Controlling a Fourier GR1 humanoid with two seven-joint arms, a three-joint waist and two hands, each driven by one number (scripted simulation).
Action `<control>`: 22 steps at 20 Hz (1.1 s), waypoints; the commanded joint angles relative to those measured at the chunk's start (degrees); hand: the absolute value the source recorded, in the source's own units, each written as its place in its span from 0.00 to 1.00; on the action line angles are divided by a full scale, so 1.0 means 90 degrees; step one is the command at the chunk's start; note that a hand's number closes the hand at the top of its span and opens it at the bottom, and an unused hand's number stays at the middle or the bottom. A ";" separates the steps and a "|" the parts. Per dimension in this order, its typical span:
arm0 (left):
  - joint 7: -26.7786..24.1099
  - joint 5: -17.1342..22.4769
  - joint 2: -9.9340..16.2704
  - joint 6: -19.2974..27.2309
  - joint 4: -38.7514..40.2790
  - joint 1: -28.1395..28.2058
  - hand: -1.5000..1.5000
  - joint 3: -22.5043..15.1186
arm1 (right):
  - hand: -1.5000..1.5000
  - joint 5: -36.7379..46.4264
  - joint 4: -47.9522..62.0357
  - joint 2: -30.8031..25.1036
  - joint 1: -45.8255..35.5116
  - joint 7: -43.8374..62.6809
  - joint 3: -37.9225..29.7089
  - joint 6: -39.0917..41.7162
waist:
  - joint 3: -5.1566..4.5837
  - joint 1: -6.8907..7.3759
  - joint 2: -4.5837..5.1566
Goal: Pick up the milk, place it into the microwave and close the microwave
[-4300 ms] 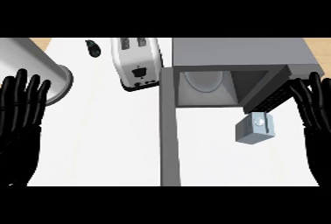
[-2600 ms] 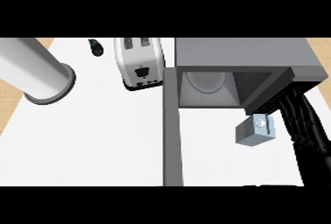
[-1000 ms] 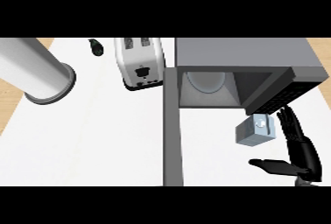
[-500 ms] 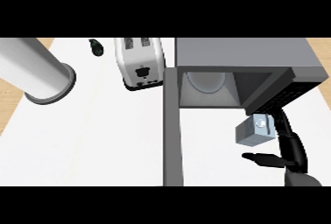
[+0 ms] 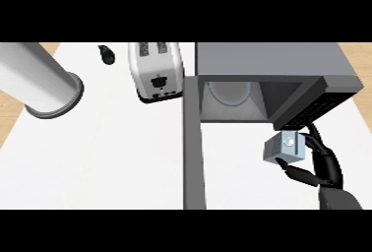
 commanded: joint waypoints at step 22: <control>0.0095 0.0412 0.0198 -0.0269 0.0294 0.0039 0.00 0.0395 | 1.00 -0.0013 -0.0128 0.1028 -0.0415 -0.0208 0.0625 0.0194 | 0.0069 0.0021 0.0050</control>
